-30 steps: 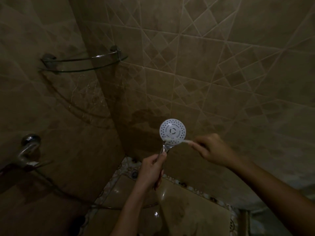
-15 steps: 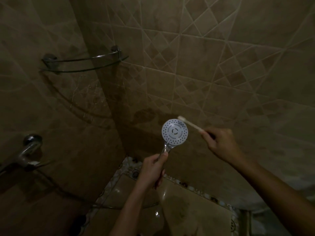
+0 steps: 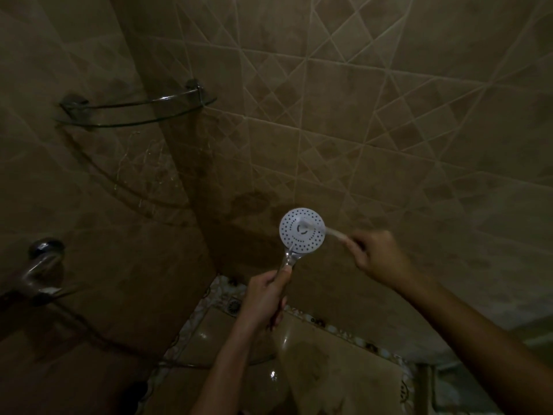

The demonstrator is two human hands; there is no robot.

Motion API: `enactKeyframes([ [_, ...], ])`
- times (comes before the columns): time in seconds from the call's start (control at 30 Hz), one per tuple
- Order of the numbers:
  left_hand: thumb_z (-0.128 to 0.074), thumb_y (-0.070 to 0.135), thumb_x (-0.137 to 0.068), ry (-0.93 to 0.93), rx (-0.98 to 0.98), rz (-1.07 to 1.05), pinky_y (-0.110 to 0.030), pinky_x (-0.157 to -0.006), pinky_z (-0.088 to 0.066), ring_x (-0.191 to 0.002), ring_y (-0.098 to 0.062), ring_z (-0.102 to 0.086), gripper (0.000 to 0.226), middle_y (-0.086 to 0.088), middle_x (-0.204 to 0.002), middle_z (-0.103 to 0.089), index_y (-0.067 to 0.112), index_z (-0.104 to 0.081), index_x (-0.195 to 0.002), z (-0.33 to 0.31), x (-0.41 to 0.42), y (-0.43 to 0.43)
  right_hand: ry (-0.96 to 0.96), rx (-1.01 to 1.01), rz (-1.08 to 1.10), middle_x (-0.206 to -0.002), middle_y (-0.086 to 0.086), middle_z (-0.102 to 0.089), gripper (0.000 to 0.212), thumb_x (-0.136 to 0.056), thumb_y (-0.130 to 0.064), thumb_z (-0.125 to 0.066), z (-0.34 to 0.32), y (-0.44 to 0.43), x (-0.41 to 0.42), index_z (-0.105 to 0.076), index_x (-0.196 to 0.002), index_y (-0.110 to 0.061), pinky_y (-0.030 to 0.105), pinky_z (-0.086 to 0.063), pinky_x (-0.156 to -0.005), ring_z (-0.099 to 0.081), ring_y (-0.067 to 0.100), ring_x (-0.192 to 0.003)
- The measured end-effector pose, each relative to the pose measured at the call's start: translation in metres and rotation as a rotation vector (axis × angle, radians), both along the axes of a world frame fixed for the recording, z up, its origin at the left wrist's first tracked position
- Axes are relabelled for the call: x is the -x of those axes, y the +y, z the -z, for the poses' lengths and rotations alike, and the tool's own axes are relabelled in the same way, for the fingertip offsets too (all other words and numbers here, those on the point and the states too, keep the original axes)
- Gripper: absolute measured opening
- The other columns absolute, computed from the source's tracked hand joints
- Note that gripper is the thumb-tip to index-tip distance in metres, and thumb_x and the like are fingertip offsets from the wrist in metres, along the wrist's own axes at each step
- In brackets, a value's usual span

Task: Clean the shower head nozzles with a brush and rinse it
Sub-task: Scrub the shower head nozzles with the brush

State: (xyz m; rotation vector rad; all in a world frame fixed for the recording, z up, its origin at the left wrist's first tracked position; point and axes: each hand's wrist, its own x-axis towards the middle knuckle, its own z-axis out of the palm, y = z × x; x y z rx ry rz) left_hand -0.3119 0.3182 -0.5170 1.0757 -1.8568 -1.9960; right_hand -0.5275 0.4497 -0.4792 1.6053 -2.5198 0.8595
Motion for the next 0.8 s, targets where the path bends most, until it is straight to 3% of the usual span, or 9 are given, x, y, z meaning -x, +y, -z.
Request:
enactKeyframes([
  [0.07,-0.052,0.047,-0.099,-0.006,-0.014,-0.009,-0.016,-0.034,-0.028,-0.030,-0.015,-0.038,0.043,-0.007,-0.053,-0.049,0.008,-0.062,-0.083,0.000,-0.001,0.000,-0.039,0.117,0.137,-0.062,-0.006,-0.066,0.021,-0.096,-0.029,-0.061,-0.004,0.000,0.006,-0.077,-0.087,-0.018,0.020,-0.042,-0.049,-0.056,0.004,-0.050],
  [0.2,-0.053,0.043,-0.100,0.008,-0.047,-0.022,-0.015,-0.032,-0.026,-0.029,-0.013,-0.036,0.039,-0.009,-0.054,-0.048,0.010,-0.061,-0.081,-0.002,-0.003,0.002,-0.104,-0.041,-0.296,-0.054,-0.015,-0.051,0.023,-0.098,-0.028,-0.061,-0.005,0.006,-0.024,-0.062,-0.075,-0.030,0.010,-0.034,-0.046,-0.050,0.005,-0.045],
  [0.33,-0.053,0.042,-0.100,0.025,-0.029,-0.019,-0.016,-0.034,-0.025,-0.029,-0.015,-0.036,0.039,-0.008,-0.052,-0.047,0.012,-0.057,-0.076,-0.005,-0.004,0.001,-0.133,0.050,0.190,-0.057,-0.009,-0.059,0.029,-0.098,-0.036,-0.056,0.006,-0.004,-0.002,-0.071,-0.078,-0.021,0.023,-0.043,-0.048,-0.055,0.005,-0.049],
  [0.37,-0.053,0.043,-0.100,0.024,-0.028,-0.019,-0.016,-0.034,-0.025,-0.029,-0.015,-0.036,0.039,-0.008,-0.052,-0.048,0.012,-0.058,-0.077,-0.005,-0.004,0.000,-0.141,0.089,0.212,-0.059,-0.008,-0.061,0.026,-0.098,-0.034,-0.057,0.007,-0.004,0.000,-0.072,-0.081,-0.021,0.026,-0.046,-0.048,-0.056,0.006,-0.050],
  [0.5,-0.053,0.043,-0.100,0.023,-0.037,-0.019,-0.015,-0.034,-0.025,-0.030,-0.015,-0.036,0.039,-0.007,-0.052,-0.049,0.011,-0.060,-0.078,-0.008,-0.003,-0.001,-0.090,-0.027,-0.256,-0.055,-0.018,-0.049,0.023,-0.098,-0.029,-0.060,0.008,0.007,-0.025,-0.062,-0.075,-0.029,0.011,-0.036,-0.046,-0.051,0.002,-0.047],
  [0.53,-0.052,0.043,-0.100,0.023,-0.035,-0.019,-0.015,-0.034,-0.025,-0.030,-0.015,-0.036,0.039,-0.006,-0.052,-0.048,0.012,-0.059,-0.078,-0.008,-0.003,0.000,-0.051,-0.023,-0.224,-0.054,-0.019,-0.046,0.024,-0.098,-0.029,-0.059,0.012,0.007,-0.023,-0.060,-0.073,-0.029,0.010,-0.033,-0.047,-0.049,0.000,-0.046],
  [0.63,-0.053,0.044,-0.100,0.021,-0.030,-0.005,-0.017,-0.034,-0.025,-0.031,-0.015,-0.036,0.039,-0.005,-0.051,-0.048,0.015,-0.056,-0.074,-0.006,-0.002,-0.001,-0.066,0.115,0.232,-0.057,-0.011,-0.059,0.024,-0.097,-0.028,-0.060,0.013,0.001,-0.003,-0.073,-0.080,-0.017,0.022,-0.040,-0.048,-0.051,0.001,-0.047],
  [0.67,-0.053,0.044,-0.100,0.016,-0.032,-0.004,-0.017,-0.035,-0.025,-0.031,-0.015,-0.036,0.038,-0.005,-0.051,-0.048,0.015,-0.056,-0.075,-0.005,-0.003,-0.002,-0.086,0.132,0.229,-0.059,-0.008,-0.062,0.023,-0.097,-0.028,-0.060,0.012,0.002,-0.003,-0.074,-0.083,-0.017,0.023,-0.042,-0.049,-0.053,0.003,-0.049],
  [0.8,-0.054,0.046,-0.099,0.012,-0.060,0.004,-0.016,-0.033,-0.025,-0.031,-0.014,-0.036,0.039,-0.006,-0.052,-0.049,0.015,-0.058,-0.076,-0.004,-0.003,-0.002,-0.082,-0.041,-0.225,-0.054,-0.018,-0.048,0.026,-0.098,-0.028,-0.060,0.009,0.012,-0.027,-0.062,-0.073,-0.022,0.011,-0.033,-0.046,-0.052,0.002,-0.049],
])
